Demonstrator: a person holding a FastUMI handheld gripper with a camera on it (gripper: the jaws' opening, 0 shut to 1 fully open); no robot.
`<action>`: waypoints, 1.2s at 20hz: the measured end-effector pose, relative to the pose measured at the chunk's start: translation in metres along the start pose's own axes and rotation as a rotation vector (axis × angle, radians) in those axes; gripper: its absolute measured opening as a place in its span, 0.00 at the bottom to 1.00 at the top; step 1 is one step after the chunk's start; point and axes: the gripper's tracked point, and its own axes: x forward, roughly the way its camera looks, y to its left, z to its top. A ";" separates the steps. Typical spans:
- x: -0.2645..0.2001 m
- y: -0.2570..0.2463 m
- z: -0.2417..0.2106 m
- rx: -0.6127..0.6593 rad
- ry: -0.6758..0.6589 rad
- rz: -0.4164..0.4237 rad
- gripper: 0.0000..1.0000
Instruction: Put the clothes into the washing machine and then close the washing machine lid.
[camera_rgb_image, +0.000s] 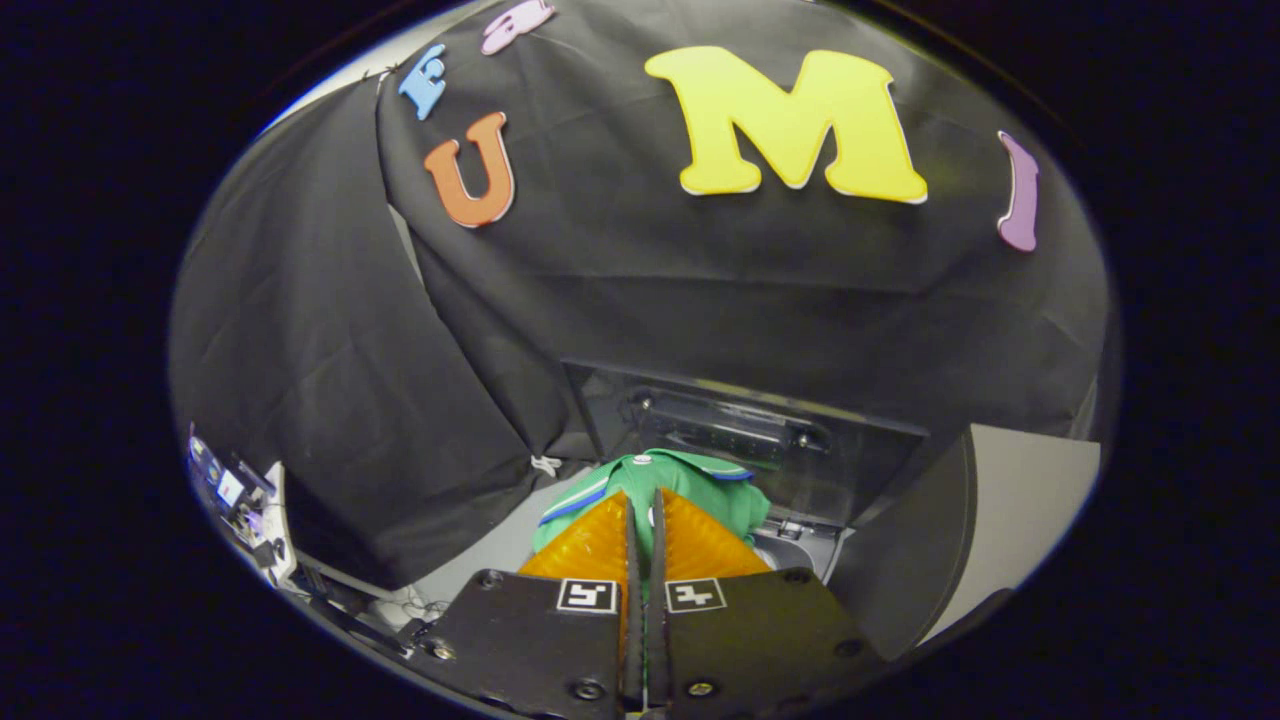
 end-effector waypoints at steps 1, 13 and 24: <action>0.008 0.000 -0.008 0.010 0.012 -0.004 0.05; 0.103 -0.021 -0.087 0.059 0.121 -0.109 0.05; 0.146 -0.031 -0.149 0.090 0.294 -0.176 0.05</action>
